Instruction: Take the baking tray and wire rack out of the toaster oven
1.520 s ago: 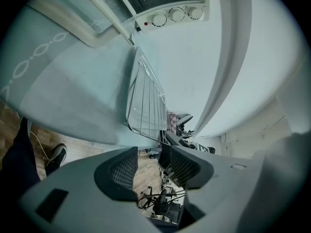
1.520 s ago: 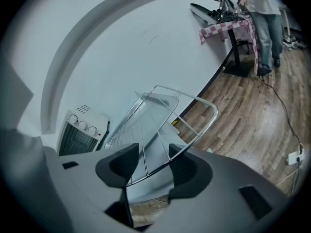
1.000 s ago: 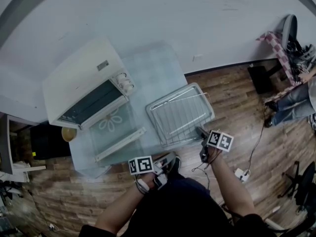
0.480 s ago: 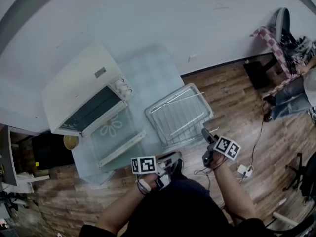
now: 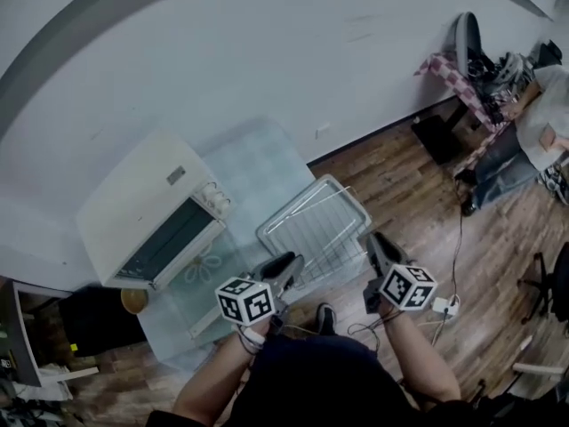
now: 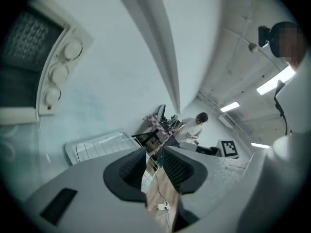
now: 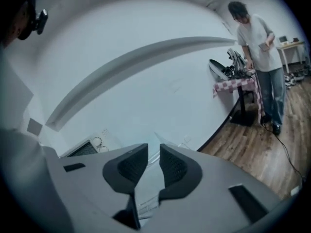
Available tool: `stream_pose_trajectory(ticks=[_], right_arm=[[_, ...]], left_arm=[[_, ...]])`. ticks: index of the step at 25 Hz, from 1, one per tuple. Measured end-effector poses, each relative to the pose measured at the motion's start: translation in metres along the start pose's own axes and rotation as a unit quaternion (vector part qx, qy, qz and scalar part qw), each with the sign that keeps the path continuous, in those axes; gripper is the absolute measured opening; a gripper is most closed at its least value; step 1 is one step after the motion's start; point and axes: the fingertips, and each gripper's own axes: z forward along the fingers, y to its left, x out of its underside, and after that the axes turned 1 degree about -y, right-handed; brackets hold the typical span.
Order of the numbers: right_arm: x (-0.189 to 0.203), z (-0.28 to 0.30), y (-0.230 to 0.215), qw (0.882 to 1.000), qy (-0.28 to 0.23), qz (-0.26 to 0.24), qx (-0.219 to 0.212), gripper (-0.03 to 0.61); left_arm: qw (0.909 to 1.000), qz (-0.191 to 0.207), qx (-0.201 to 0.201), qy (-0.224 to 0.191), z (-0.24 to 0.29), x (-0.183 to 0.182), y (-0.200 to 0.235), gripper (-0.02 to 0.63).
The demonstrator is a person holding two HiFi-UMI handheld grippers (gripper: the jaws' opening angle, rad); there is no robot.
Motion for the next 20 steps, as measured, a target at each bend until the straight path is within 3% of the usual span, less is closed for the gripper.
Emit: stream_pose_trajectory(ticks=[2, 8, 14, 20], right_arm=[[-0.011, 0.000, 0.031, 0.999, -0.009, -0.040, -0.019, 0.018], [-0.038, 0.001, 0.108, 0.986, -0.038, -0.154, -0.057, 0.005], [-0.071, -0.008, 0.163, 0.964, -0.091, -0.242, -0.059, 0.005], [-0.080, -0.021, 0.204, 0.941, -0.111, -0.314, -0.058, 0.006]], left_arm=[[0.9987, 0.048, -0.011, -0.014, -0.006, -0.026, -0.002, 0.075], [0.9862, 0.156, -0.029, -0.047, -0.024, -0.082, -0.015, 0.034], [0.9741, 0.208, -0.039, -0.080, -0.042, -0.121, -0.026, 0.025], [0.9593, 0.255, -0.040, -0.116, -0.061, -0.152, -0.042, 0.025]])
